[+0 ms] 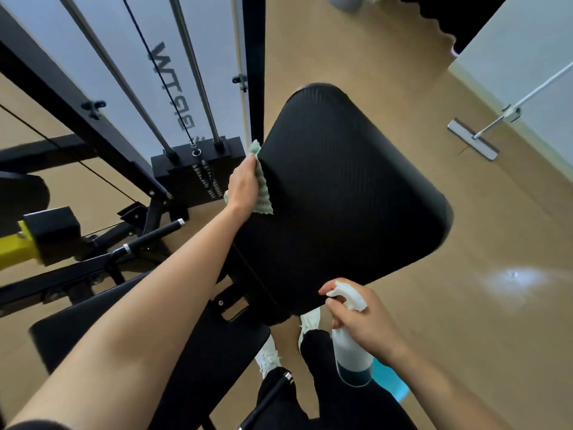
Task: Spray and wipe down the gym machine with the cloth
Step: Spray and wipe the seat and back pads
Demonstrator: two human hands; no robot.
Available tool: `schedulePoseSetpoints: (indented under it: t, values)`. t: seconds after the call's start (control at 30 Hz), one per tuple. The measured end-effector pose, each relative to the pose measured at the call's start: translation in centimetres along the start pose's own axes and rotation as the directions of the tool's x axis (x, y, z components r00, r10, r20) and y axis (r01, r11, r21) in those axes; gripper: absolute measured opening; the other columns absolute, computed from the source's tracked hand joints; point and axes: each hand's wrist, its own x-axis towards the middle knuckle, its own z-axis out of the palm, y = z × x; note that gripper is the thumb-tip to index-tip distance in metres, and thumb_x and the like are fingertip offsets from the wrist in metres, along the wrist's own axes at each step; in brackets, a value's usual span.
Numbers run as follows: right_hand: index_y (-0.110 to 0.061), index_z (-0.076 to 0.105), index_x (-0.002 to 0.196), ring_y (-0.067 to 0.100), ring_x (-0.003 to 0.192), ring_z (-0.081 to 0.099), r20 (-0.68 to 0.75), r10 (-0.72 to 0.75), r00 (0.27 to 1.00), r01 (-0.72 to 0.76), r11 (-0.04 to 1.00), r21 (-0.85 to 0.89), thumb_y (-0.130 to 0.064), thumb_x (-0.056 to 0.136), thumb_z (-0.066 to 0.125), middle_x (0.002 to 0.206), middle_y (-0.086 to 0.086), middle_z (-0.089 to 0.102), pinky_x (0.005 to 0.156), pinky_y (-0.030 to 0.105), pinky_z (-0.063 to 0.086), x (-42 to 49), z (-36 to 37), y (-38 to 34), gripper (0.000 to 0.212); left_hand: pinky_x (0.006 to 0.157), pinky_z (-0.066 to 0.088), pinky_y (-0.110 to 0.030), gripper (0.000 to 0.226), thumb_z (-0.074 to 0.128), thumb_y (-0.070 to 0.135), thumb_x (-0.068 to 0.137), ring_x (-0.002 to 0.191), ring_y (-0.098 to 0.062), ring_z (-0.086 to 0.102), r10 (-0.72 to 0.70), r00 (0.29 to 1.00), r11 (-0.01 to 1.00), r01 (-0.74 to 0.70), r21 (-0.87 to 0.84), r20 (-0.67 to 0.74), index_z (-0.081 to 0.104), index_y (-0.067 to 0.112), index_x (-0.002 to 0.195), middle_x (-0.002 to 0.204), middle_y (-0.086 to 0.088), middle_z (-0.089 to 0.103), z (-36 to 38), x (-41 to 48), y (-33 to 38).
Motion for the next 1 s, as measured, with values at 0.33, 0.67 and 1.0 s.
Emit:
schedulePoseSetpoints:
  t: [0.33,0.67,1.0]
  values:
    - [-0.018,0.073,0.098,0.004,0.056,0.06,-0.165,-0.031,0.986,0.05,0.993,0.111,-0.003,0.098,0.062,0.056,-0.002,0.062,0.062,0.014,0.047,-2.4,-3.7,-0.9,0.019,0.088,0.043,-0.032,0.036,0.029,0.035,0.11,0.095,-0.019,0.053,0.464,0.885,0.872,-0.465,0.156,0.044,0.054,0.01,0.112,0.1,-0.004,0.054,3.2,-3.2,9.1]
    - [-0.021,0.072,0.095,0.005,0.059,0.063,-0.262,0.016,0.965,0.019,0.991,0.132,-0.01,0.101,0.06,0.058,-0.01,0.061,0.063,0.016,0.05,-5.3,-5.6,0.4,0.017,0.122,0.018,-0.047,0.057,0.023,0.039,0.11,0.114,-0.019,0.061,0.761,0.515,0.21,-0.771,0.602,0.394,0.073,0.017,0.095,0.108,0.007,0.071,7.0,-6.4,14.4]
    - [-0.017,0.074,0.094,0.007,0.053,0.062,-0.389,0.105,0.915,-0.012,0.972,0.234,-0.009,0.099,0.063,0.054,-0.003,0.062,0.059,0.011,0.047,-7.5,-6.7,2.7,0.015,0.109,0.039,-0.041,0.034,0.046,0.029,0.107,0.117,-0.02,0.066,0.805,-0.042,-0.208,-0.954,0.216,0.592,0.079,0.021,0.105,0.112,0.007,0.076,12.4,-17.3,9.7]
